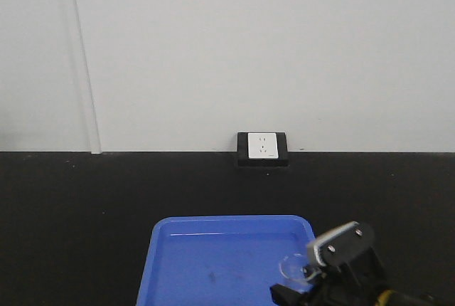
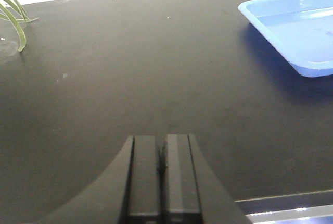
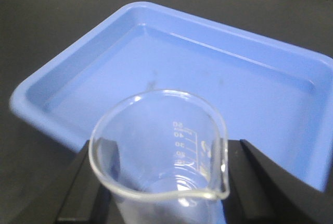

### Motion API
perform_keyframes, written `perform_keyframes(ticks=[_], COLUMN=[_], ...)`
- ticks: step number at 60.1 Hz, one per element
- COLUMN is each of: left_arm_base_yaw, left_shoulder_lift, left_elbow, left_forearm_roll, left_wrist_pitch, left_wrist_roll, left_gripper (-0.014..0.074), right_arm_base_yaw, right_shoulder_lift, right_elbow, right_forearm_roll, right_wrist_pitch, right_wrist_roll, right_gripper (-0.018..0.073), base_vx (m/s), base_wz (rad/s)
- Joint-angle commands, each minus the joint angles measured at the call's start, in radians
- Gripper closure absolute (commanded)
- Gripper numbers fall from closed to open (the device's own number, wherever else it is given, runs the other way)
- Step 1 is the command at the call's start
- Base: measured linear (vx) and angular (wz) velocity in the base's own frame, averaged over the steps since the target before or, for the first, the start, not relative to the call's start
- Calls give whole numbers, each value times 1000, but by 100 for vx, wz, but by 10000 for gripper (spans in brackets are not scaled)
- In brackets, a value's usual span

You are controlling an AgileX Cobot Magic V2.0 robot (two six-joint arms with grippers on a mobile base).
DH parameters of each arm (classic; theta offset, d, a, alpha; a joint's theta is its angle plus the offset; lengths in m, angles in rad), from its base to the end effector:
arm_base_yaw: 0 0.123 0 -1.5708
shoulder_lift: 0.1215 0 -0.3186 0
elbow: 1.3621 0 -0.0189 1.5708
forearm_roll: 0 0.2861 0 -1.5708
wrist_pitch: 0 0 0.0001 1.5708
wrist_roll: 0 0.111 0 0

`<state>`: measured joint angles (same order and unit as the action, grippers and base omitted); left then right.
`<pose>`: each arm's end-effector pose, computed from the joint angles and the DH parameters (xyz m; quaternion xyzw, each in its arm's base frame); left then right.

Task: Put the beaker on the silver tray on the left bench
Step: 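Close the right gripper on the beaker and lift it out of the tray, then hold the beaker raised in the right gripper while backing away from the bench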

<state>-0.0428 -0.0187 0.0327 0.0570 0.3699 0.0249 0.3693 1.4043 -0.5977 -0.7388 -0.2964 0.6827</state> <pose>0.0732 -0.0008 0.1630 0.0424 0.8026 0.0188 0.5948 0.2803 0.1318 0.2150 -0.2208 0.8277 0.1687 0.4875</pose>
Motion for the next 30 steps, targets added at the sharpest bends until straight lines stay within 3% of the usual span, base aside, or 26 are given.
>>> perform_keyframes(ticks=[1,14,30], left_arm_base_yaw=[-7,-7,-7], left_shoulder_lift=[-7,-7,-7], left_elbow=[20,20,20], left_forearm_roll=[-3,-3,-3], left_wrist_pitch=[-75,-75,-75], left_wrist_roll=[-2,-2,-2], left_gripper=[595,595,595], right_arm_base_yaw=[-4,-4,-4], right_shoulder_lift=[-159,-513,-854], right_elbow=[81,295,367], right_forearm_roll=[10,12,13], right_wrist_pitch=[-42,47,223], right_wrist_roll=[-7,-6,-4], right_gripper=[573,573,573], base_vx=[0,0,0], base_wz=[0,0,0])
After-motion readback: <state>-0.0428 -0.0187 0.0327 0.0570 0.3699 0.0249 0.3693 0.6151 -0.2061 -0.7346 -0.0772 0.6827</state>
